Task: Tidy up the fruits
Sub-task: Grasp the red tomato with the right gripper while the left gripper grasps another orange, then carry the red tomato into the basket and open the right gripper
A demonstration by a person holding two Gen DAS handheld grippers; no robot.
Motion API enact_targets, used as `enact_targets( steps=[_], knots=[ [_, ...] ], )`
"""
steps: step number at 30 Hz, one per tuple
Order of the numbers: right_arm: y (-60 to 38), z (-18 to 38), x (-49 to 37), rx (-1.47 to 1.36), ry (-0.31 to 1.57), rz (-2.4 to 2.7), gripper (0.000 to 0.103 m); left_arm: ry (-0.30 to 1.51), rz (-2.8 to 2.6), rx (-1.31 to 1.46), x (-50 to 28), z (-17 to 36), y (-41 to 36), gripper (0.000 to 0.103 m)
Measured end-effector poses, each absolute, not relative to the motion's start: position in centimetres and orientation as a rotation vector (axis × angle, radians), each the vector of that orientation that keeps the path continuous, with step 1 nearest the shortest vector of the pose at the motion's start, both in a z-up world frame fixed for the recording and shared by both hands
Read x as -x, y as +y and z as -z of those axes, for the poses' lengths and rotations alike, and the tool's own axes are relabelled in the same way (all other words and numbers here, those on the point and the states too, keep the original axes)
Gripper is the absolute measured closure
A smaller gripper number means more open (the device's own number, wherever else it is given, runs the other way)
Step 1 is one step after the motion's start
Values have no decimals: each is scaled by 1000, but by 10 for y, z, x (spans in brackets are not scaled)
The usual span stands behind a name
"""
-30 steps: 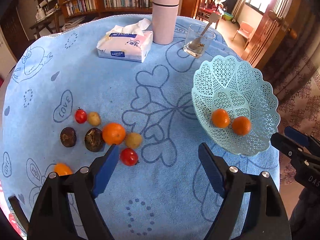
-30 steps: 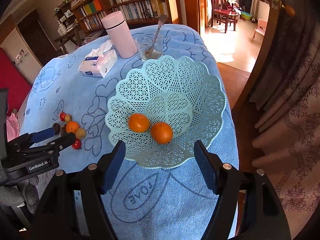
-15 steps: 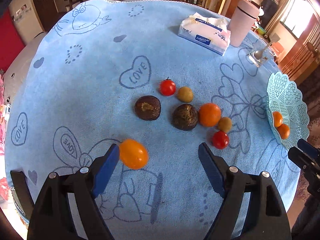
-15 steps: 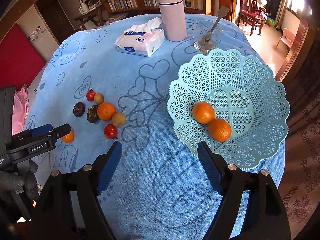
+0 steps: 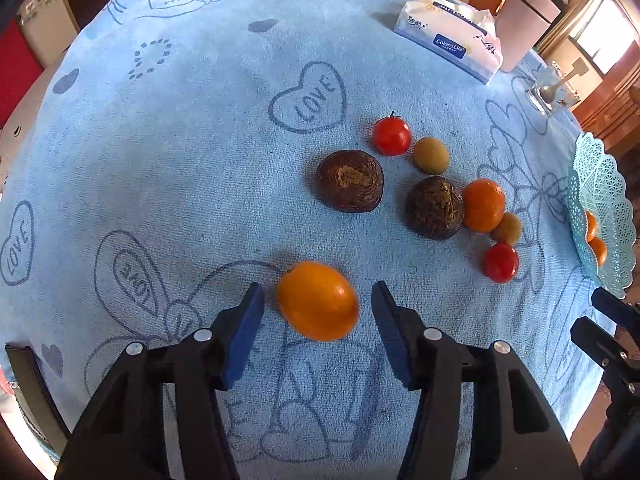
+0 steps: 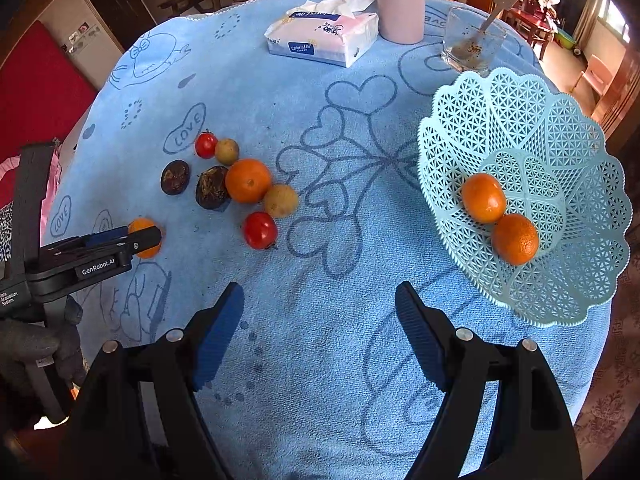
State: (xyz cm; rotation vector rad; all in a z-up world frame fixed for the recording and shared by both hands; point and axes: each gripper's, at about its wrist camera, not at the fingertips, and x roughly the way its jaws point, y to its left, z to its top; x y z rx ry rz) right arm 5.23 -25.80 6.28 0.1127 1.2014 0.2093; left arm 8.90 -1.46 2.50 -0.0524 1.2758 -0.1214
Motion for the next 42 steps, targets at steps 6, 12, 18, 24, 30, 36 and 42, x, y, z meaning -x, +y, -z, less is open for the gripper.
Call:
enact_targets(
  steps=[6,12,18,24,30,36,42],
  knots=[
    [-248,-57,-63,-125,1221,-226,24,1276,181,55,-85,-29,-17,61],
    [-234,-50,-82,-131,1246,-277,24,1262,180,75,-76,-39,-7,61],
    [-214,-35,-102,-96,1279,-287,43,1241,156,80,-67,-50,8,61],
    [-195,-18,-108,-21,1311,-268,64,1249,122,96,-63,-51,22,61],
    [-194,-19,-103,-21,1303,-265,76,1250,117,74,-63,-55,21,61],
    [-207,-36,-88,-42,1269,-271,77,1237,150,39,-65,-62,5,61],
    [-223,-60,-76,-83,1219,-263,77,1229,176,19,-64,-67,-11,61]
  ],
)
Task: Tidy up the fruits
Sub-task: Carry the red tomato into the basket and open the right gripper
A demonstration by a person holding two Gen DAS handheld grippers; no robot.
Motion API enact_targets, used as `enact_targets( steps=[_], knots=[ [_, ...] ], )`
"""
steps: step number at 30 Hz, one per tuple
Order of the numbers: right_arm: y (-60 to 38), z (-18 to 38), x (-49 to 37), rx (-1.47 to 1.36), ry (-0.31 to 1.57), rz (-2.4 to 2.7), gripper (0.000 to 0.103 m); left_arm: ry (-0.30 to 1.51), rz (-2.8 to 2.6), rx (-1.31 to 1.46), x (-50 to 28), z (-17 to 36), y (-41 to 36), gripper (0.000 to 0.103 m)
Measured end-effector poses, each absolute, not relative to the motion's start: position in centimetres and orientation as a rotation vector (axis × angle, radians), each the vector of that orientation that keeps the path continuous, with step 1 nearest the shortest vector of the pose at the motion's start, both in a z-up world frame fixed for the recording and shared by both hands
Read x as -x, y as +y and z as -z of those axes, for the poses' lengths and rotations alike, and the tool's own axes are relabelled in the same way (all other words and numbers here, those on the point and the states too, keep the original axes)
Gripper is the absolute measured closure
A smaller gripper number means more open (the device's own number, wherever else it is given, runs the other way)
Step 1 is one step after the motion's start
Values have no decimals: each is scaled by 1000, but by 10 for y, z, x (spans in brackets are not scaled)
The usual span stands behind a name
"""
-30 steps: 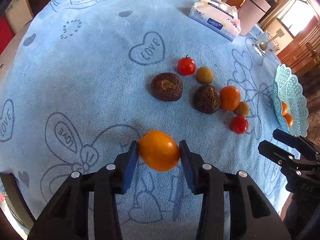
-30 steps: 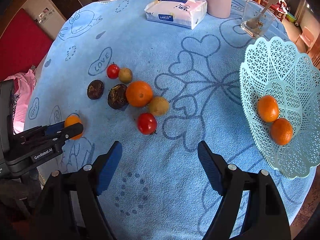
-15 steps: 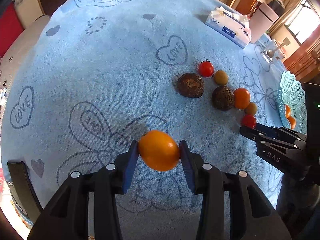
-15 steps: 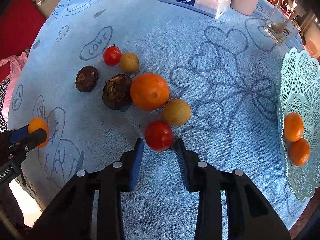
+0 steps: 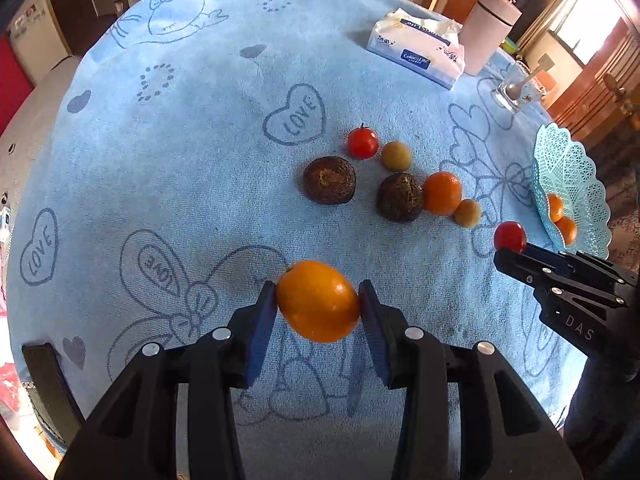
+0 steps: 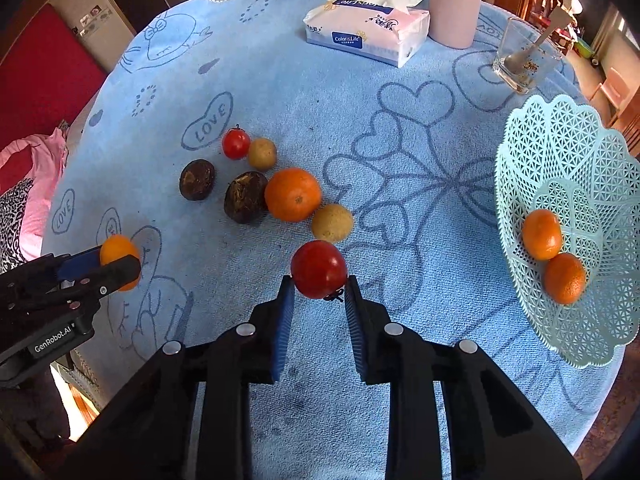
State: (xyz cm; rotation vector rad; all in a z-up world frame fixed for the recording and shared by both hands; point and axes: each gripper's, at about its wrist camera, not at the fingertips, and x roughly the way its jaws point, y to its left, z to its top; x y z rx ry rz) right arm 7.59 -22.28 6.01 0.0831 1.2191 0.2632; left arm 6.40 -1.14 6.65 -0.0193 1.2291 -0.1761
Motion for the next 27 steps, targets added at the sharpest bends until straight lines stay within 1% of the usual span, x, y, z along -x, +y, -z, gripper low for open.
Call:
enact_targets(
  steps=[14,24,25,26,27],
  knots=[
    [-303,-112,-67,-176,1077,-88,77,1230,185,18,-45,-67,-33,61],
    [-359,-123,-65,-203,1028,19,76,1207,215,5,-44,-75,-63,61],
    [-362,-123,-65,-204,1026,28,76,1206,218,4,-44,-75,-66,61],
    [-366,-122,-65,-207,1027,37,72,1205,220,2,-45,-76,-68,61],
    [-369,-122,-63,-214,1027,42,63,1204,223,1,-45,-76,-71,61]
  ],
)
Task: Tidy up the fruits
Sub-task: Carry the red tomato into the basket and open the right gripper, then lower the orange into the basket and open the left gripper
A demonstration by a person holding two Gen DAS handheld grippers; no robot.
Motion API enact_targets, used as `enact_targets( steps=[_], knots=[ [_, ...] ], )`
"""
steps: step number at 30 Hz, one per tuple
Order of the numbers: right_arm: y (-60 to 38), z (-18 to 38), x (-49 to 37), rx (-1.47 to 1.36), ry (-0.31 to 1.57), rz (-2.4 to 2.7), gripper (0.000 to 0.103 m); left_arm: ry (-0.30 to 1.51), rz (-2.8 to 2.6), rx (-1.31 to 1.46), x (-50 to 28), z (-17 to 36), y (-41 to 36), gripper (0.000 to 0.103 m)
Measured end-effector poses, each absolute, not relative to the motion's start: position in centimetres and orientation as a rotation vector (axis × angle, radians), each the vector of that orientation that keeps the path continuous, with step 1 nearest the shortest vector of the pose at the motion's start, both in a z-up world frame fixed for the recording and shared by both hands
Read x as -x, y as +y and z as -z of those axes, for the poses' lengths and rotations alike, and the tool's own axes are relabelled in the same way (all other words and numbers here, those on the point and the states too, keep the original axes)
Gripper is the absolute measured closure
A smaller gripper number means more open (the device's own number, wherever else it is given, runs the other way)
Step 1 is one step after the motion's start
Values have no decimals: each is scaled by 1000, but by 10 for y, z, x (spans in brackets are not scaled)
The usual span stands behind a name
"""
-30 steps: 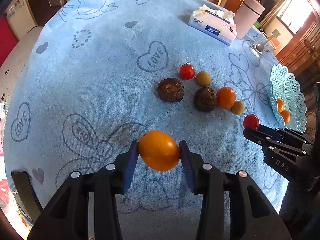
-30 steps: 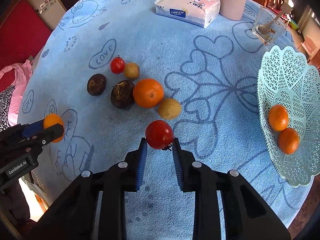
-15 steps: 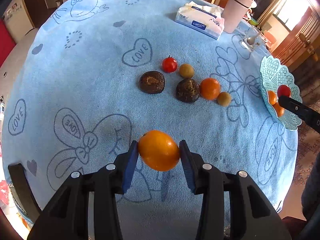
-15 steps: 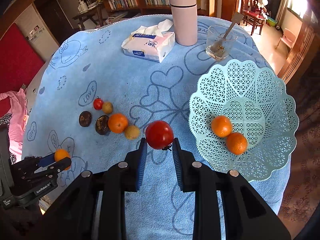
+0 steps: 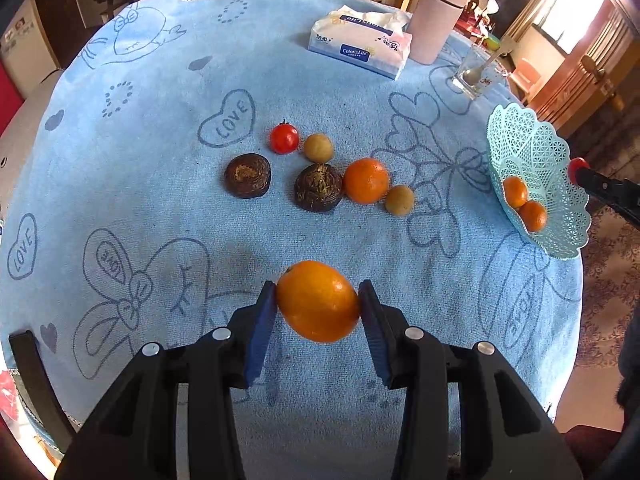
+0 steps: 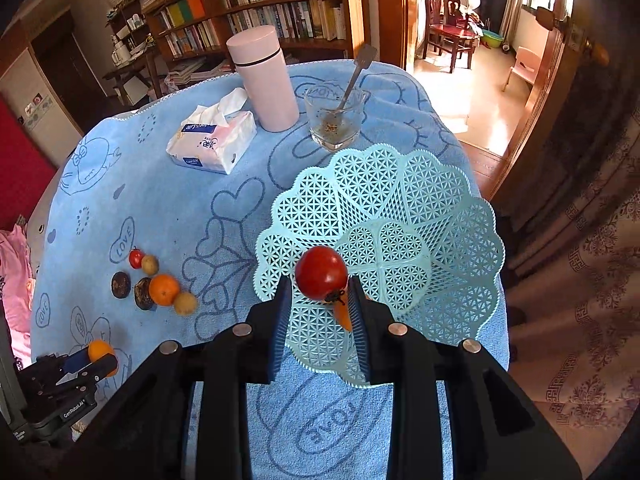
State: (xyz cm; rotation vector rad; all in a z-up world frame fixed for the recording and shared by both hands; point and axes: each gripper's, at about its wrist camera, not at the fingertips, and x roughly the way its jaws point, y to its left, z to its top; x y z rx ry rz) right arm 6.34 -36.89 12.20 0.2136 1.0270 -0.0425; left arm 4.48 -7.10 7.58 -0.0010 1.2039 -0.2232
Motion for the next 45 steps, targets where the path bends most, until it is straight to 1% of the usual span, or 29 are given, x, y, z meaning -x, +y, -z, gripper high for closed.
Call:
enact_targets(
  steps=[1,2,3,10,24,29,30,31,32,33,38,45],
  knots=[
    [-372,-122,-62,-220,1025,50,57,1203,226,0,-45,-76,-74,61],
    [-375,-122,-61,-224,1019,59,47,1202,230,-2,-45,-76,-78,61],
    [-379,-123,-58,-226,1012,63,46,1202,234,-4,-46,-76,-81,61],
    [-401,-126,-44,-242,997,89,46,1188,306,-51,-52,-77,-120,61],
    [-456,-123,-3,-317,982,202,45,1116,553,-179,-73,-96,-248,60],
    [-471,-120,6,-345,980,239,45,1101,616,-210,-74,-101,-280,60],
    [-473,-120,8,-350,978,243,45,1098,618,-214,-74,-103,-284,57],
    [-475,-121,9,-353,975,247,45,1091,617,-214,-74,-105,-285,44],
    [-475,-122,9,-355,972,250,45,1082,615,-207,-74,-107,-286,36],
    [-477,-123,10,-358,967,252,45,1072,613,-196,-74,-110,-283,34],
    [-472,-122,7,-369,962,246,45,1070,554,-173,-81,-115,-260,34],
    [-440,-118,-10,-335,983,172,45,1103,402,-99,-93,-108,-196,34]
  ],
)
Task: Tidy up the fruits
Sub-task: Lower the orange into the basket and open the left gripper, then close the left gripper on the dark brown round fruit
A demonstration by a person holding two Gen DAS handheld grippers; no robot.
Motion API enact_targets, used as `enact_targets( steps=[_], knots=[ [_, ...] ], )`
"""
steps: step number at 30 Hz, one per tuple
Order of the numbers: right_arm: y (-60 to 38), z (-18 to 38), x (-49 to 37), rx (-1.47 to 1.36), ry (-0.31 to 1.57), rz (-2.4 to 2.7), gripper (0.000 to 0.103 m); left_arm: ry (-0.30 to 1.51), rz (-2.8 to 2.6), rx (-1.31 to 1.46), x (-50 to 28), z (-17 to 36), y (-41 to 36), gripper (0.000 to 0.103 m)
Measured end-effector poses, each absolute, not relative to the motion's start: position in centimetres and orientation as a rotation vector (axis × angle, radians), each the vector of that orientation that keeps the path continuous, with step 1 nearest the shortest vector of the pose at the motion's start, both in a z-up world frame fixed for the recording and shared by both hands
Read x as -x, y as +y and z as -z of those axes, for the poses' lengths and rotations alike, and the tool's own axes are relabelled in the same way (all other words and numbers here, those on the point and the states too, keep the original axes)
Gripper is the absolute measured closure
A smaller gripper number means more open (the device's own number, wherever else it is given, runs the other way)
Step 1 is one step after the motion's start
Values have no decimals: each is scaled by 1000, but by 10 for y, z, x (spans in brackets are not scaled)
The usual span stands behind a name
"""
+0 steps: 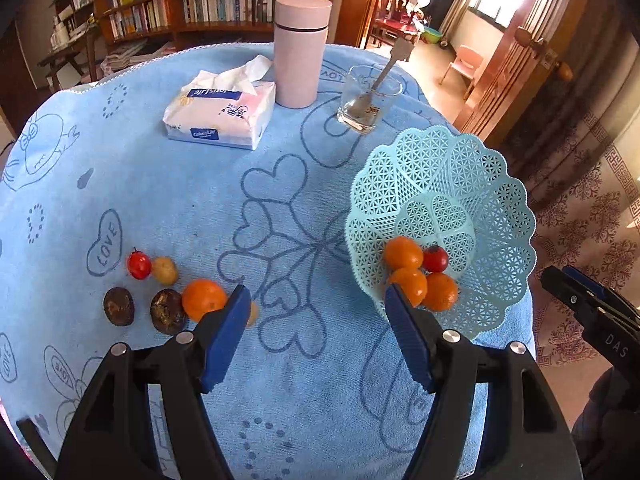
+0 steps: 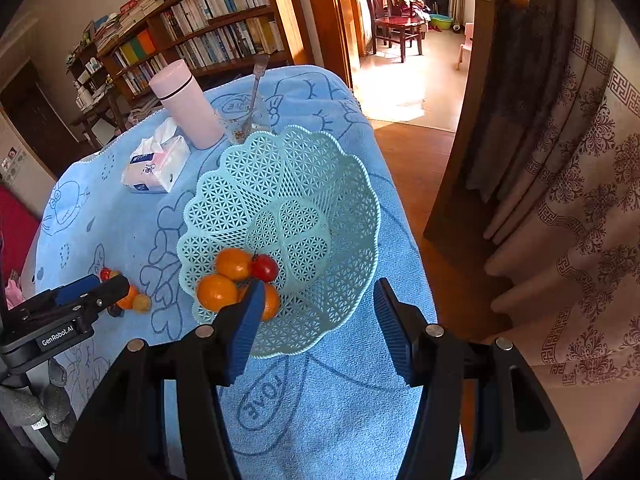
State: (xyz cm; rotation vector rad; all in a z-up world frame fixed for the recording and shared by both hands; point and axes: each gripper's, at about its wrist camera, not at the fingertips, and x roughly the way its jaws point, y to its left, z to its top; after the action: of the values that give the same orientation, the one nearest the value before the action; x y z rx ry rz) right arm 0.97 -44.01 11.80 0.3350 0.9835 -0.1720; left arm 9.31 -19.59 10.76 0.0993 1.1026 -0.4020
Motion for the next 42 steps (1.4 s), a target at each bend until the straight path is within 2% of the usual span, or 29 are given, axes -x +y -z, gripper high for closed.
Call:
enact_targets(
  steps=[14,26,30,32,33,42],
  knots=[
    [-376,-118,-20,-267,1011,64,45,1135,126,-3,-106,-91,-63,34],
    [-343,-113,-18,-219,1064,14,45,1195,80,-43,-143,-45,-34,34],
    [-327,-109,-18,-193,1087,-28,44,1236,106,-46,-151,-27,-33,43],
    [-318,-107,-19,-177,1099,-53,44,1242,142,-39,-150,-24,-35,53],
    [-314,-106,-20,-171,1104,-67,44,1245,162,-33,-149,-24,-36,63],
    [-275,-102,-49,-164,1119,-180,44,1190,179,33,-126,-60,-11,63]
  ],
)
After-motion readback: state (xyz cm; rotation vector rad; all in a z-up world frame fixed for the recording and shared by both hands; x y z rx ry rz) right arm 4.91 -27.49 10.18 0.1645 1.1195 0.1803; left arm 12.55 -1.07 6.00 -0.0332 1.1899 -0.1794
